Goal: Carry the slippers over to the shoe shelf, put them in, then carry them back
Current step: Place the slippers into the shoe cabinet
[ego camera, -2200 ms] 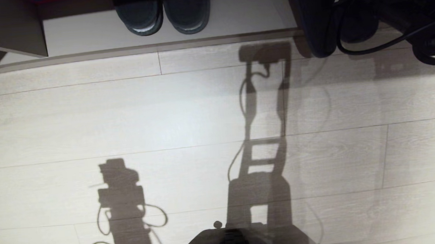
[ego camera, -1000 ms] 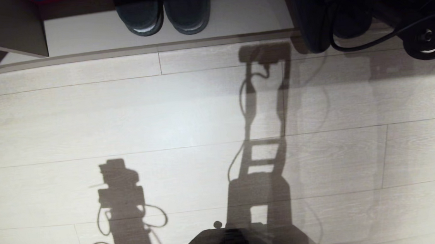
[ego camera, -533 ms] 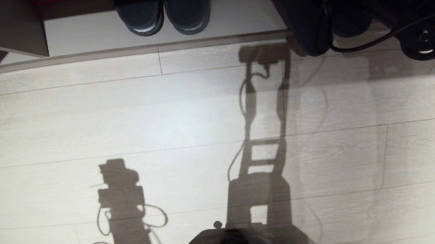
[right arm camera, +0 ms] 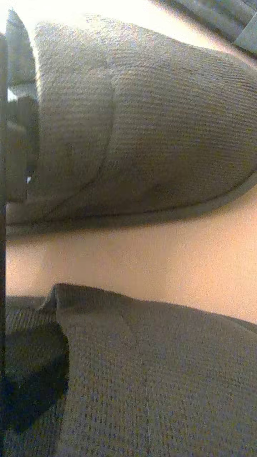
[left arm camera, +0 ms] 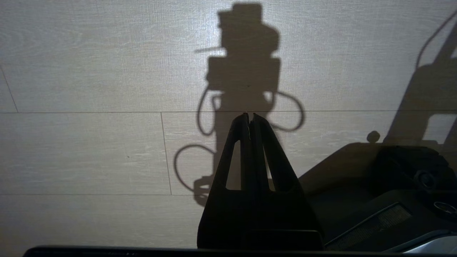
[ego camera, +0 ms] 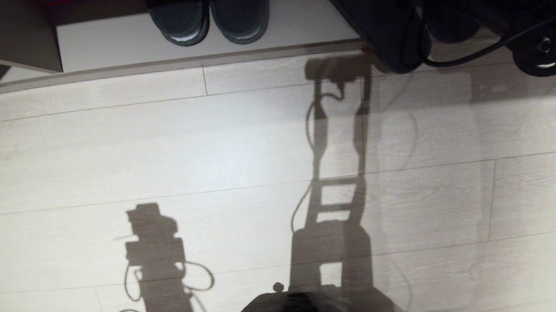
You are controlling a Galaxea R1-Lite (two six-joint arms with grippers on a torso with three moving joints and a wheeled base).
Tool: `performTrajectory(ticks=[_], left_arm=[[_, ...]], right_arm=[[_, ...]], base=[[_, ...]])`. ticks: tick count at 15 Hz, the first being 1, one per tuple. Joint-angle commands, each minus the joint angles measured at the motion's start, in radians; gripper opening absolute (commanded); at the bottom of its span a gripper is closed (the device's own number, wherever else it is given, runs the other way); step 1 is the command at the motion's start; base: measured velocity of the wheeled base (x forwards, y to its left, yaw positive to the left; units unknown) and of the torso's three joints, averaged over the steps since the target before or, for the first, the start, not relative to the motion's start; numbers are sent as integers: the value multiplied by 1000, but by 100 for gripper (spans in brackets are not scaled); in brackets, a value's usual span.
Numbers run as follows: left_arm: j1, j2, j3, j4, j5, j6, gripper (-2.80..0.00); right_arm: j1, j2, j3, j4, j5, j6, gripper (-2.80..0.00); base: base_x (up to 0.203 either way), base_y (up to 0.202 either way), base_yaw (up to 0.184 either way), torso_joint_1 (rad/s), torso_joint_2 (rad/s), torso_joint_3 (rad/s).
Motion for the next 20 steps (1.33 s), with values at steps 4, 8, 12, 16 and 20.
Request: performTrajectory(ticks=[4,8,12,16,20], left_arm=[[0,-1,0,0,-1,0,-280],[0,0,1,1,-1,-5,-280],[0,0,0,1,-1,-6,-280],[0,0,0,1,-1,-5,-280],[0,-1,0,1,0,-6,-280]], right_arm=[[1,-31,51,-3,1,0,0],[2,-96,183,-37,1,-6,0],[2,-131,241,-89,3,-7,0],[2,-171,256,-73,1,-8,0],[2,-182,272,-62,-38,-23,0]], base=[[0,0,0,0,0,0],[0,0,0,0,0,0],[0,0,0,0,0,0],[0,0,0,0,0,0],[0,0,0,0,0,0]])
